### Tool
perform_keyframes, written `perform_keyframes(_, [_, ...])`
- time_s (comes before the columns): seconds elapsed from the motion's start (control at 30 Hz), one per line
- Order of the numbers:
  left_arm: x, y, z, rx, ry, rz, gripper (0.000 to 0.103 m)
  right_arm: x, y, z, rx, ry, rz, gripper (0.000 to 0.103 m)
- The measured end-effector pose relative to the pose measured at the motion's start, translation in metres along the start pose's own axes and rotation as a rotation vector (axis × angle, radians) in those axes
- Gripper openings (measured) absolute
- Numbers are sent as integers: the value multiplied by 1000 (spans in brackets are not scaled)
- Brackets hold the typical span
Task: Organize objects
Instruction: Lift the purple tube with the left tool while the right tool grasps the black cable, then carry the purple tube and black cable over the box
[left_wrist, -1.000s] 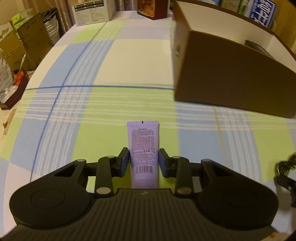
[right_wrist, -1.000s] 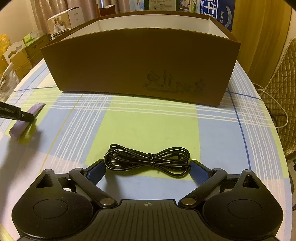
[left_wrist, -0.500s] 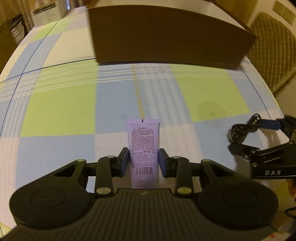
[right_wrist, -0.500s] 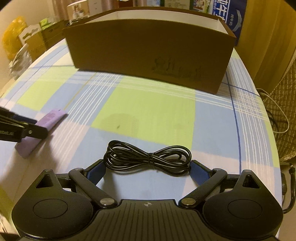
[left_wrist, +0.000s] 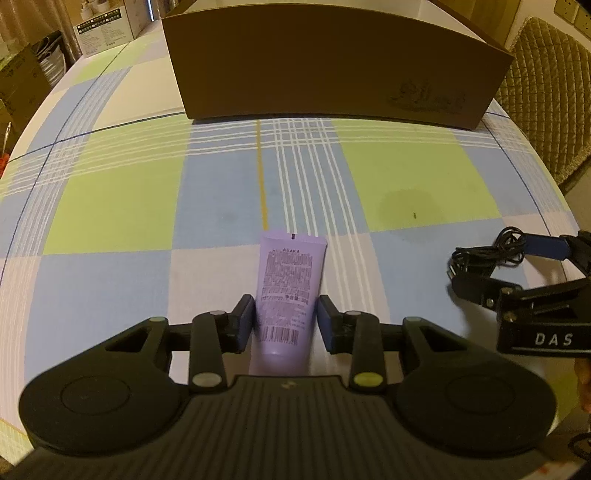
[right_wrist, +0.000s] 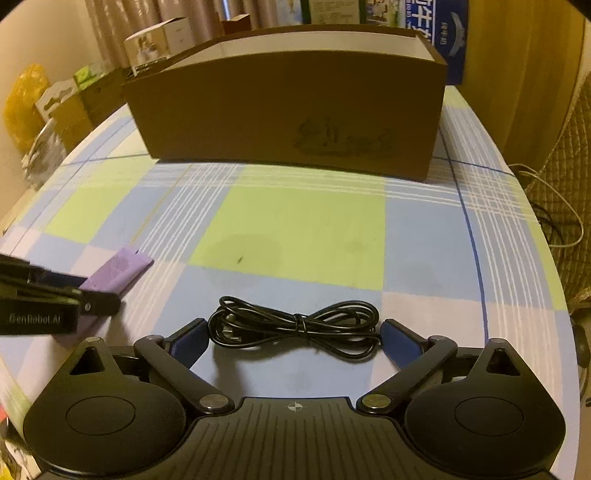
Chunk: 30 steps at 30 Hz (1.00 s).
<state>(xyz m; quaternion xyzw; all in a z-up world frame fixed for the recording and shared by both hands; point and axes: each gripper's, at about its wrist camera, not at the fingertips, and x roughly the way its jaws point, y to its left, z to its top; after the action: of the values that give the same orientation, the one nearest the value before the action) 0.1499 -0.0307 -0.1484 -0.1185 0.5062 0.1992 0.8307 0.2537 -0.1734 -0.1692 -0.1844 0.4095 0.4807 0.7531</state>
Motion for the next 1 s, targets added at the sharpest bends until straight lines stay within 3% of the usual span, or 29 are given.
perform_keyframes(0.13, [-2,-2,0,-3,-2,9,31,4,6,2,-18,5,-37,95])
perform_keyframes(0.47, [0,1,5,18,11,-15,31,2,3,9,112,14,-41,95])
perform_keyframes(1.0, [1,12,6,73,9,-67,29,1,6,10,139,20,-80,93])
